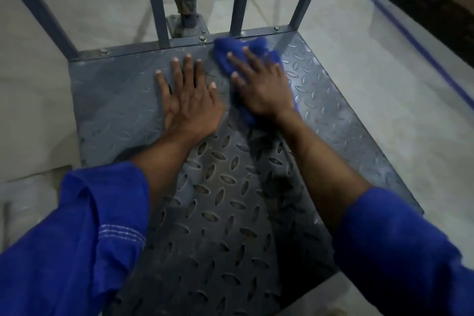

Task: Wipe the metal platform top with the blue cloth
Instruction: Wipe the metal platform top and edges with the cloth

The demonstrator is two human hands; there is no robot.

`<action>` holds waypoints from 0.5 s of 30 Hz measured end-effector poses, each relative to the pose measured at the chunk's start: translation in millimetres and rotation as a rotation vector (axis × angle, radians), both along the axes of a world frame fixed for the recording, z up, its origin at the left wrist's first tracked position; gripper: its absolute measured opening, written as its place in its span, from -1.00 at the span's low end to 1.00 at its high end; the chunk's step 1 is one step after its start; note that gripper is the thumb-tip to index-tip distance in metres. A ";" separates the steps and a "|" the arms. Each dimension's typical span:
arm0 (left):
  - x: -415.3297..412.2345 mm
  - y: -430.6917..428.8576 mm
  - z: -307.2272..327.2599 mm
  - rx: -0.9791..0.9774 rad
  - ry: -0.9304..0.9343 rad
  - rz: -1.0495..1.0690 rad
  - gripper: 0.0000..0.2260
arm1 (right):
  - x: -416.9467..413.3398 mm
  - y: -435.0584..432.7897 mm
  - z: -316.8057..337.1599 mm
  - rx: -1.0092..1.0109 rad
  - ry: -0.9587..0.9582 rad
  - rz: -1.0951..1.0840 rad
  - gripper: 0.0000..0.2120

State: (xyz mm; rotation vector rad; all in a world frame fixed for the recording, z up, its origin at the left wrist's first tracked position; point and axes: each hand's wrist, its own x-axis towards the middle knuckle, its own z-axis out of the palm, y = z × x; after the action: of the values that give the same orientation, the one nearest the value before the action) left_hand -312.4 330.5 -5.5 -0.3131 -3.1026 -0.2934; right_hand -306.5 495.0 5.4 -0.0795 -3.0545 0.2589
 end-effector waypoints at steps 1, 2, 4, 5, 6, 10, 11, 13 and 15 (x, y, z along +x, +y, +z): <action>4.4 -3.9 0.1 0.006 0.011 -0.012 -0.41 | 15.1 -2.8 -0.7 -0.008 -0.011 0.075 -0.35; 9.7 -8.8 0.2 0.009 0.020 -0.023 -0.42 | 28.7 1.0 1.5 -0.015 -0.020 0.142 -0.39; 21.4 -19.6 0.3 0.010 0.014 -0.055 -0.43 | 44.2 29.6 5.3 0.024 -0.046 0.186 -0.38; 27.4 -25.3 0.2 0.016 0.007 -0.067 -0.43 | 48.9 50.0 7.5 0.063 -0.052 0.147 -0.36; 33.0 -30.3 0.2 0.022 0.003 -0.076 -0.44 | 49.0 73.5 5.8 0.078 -0.047 0.055 -0.31; 49.3 -42.6 0.3 0.042 -0.020 -0.088 -0.44 | 69.7 66.7 10.3 -0.068 -0.053 -0.277 -0.46; 51.9 -43.7 1.6 0.045 -0.030 -0.091 -0.44 | 82.1 40.6 11.6 -0.041 -0.060 -0.202 -0.47; 56.6 -45.5 3.6 0.051 -0.029 -0.091 -0.43 | 110.7 -3.9 9.2 0.013 -0.053 0.052 -0.45; 63.9 -50.0 5.0 0.056 -0.026 -0.098 -0.43 | 131.9 -9.2 4.3 -0.010 -0.068 0.219 -0.44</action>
State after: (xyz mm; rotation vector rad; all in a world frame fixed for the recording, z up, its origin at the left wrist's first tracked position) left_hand -248.4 280.4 -0.4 -0.4646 -3.1033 -0.3882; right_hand -174.6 485.8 9.7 0.2529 -3.1293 0.2906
